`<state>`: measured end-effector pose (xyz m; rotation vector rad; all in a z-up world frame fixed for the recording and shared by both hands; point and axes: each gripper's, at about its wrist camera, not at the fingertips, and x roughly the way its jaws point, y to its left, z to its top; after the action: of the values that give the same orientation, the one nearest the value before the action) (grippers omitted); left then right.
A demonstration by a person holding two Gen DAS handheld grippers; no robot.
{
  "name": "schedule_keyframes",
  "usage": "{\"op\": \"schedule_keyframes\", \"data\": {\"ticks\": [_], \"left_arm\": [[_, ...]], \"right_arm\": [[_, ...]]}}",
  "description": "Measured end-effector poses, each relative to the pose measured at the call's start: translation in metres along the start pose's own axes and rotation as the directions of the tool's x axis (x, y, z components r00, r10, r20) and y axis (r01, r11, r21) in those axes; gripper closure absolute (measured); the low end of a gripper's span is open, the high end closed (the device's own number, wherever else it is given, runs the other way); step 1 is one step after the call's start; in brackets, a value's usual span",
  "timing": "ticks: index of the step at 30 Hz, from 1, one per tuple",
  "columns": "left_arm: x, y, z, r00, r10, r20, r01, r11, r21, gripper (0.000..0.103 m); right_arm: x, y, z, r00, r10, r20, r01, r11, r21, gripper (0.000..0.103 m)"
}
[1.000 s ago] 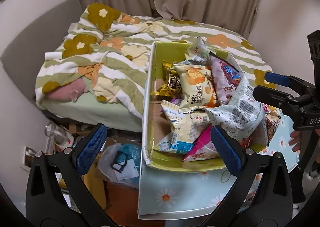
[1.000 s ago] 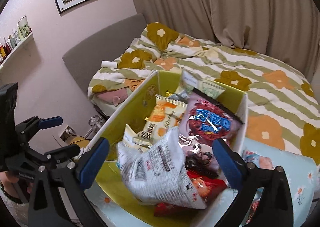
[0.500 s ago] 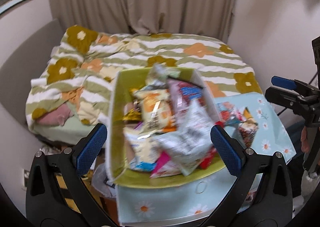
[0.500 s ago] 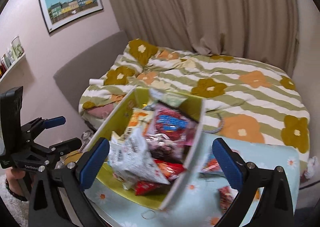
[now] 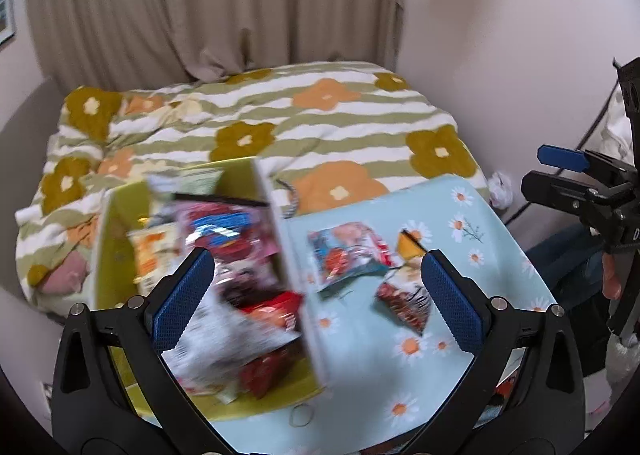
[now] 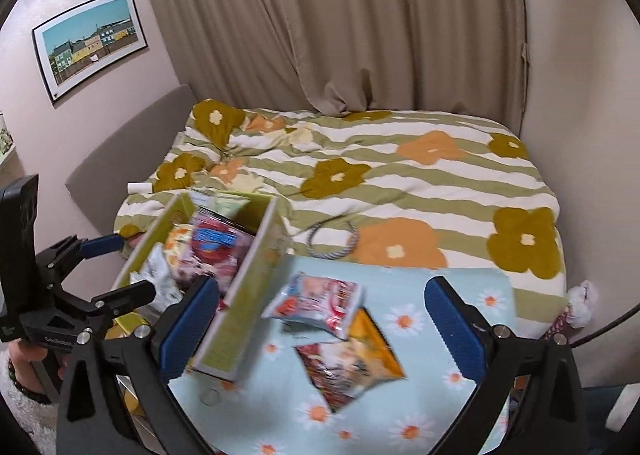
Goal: Organize snacks
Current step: 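Move both tools back to the last two bags on the table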
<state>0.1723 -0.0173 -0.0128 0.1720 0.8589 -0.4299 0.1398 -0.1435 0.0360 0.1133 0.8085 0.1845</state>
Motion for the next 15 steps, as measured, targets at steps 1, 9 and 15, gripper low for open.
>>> {"op": "schedule_keyframes", "data": {"ticks": [1, 9, 15], "left_arm": [[0.007, -0.007, 0.003, 1.0, -0.006, -0.01, 0.007, 1.0, 0.017, 0.0], [0.083, -0.054, 0.026, 0.984, -0.028, -0.175, 0.072, 0.966, 0.247, 0.0], [0.141, -0.068, 0.034, 0.943, -0.02, -0.332, 0.161, 0.901, 0.404, 0.0]], "right_arm": [[0.0, -0.008, -0.002, 1.0, 0.003, -0.007, -0.003, 1.0, -0.002, 0.0], [0.024, -0.062, -0.02, 0.995, 0.027, -0.096, -0.03, 0.999, -0.031, 0.0], [0.062, -0.088, -0.047, 0.984, 0.068, -0.166, -0.064, 0.997, 0.029, 0.0]]}}
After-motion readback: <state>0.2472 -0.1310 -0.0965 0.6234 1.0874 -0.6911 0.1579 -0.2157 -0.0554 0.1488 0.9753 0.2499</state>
